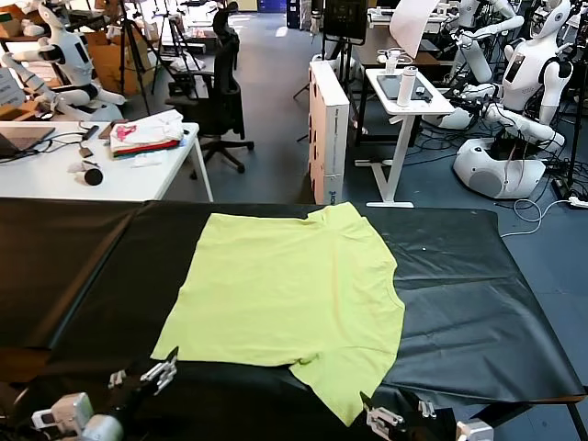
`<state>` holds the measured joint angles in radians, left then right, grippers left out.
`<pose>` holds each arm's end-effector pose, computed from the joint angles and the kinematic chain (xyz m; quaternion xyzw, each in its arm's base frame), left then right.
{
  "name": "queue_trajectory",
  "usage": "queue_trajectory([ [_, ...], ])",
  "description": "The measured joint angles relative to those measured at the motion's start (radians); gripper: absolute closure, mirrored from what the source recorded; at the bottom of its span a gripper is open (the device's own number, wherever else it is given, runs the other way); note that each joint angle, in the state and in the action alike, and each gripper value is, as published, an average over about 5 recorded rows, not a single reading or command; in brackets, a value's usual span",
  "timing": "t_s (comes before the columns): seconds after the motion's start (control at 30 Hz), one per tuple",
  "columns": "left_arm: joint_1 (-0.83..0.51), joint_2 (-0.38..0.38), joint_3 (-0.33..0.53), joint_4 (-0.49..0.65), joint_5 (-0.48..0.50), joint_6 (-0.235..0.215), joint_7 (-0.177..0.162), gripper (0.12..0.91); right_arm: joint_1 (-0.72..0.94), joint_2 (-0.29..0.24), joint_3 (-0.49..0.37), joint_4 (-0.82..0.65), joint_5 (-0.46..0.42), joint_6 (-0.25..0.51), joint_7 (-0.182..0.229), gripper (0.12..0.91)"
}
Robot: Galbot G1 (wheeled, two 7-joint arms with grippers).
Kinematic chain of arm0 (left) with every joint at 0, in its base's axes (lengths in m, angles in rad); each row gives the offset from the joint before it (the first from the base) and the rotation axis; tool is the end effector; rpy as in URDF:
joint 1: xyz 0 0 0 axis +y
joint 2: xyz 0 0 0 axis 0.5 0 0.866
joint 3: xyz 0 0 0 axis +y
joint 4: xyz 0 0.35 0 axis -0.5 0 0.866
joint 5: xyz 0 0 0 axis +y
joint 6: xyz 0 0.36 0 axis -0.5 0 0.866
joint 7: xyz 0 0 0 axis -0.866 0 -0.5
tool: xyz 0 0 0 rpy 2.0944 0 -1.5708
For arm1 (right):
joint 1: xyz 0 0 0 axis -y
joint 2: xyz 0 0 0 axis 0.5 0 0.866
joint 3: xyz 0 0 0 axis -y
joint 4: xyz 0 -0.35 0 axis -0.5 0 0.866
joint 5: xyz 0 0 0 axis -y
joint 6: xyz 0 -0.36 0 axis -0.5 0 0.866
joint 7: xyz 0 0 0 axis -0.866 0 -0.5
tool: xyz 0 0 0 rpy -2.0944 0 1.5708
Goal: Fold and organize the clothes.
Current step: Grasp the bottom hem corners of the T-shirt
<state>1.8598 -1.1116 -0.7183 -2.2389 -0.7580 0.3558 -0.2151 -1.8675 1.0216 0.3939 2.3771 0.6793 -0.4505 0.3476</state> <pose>0.1256 0.1053 -0.2629 0.0193 -0.9596 0.1034 0.2609 0.1000 -0.0196 -0.2446 0.0936 -0.9356 -0.0779 0.3313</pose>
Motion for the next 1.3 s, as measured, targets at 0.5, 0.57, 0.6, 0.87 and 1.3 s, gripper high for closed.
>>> queue_trajectory([
  [0.5,-0.020,-0.003,0.009,0.046,0.008,-0.014,0.007,0.123,0.037,0.034,-0.080,-0.029,-0.031,0.000,0.008,0.118],
  [0.57,-0.023,-0.003,0.011,0.055,0.007,-0.018,0.010,0.125,0.040,0.036,-0.084,-0.034,-0.032,0.000,0.008,0.118],
  [0.6,-0.024,-0.003,0.013,0.059,0.007,-0.020,0.011,0.136,0.042,0.036,-0.086,-0.036,-0.033,0.000,0.007,0.118],
  [0.87,-0.036,-0.011,0.032,0.075,0.011,-0.033,0.012,0.377,0.043,0.041,-0.088,-0.047,-0.036,0.002,0.006,0.311],
  [1.3,-0.017,-0.013,0.033,0.070,0.017,-0.047,0.012,0.833,-0.016,0.015,-0.047,0.006,-0.036,0.006,0.009,0.886],
])
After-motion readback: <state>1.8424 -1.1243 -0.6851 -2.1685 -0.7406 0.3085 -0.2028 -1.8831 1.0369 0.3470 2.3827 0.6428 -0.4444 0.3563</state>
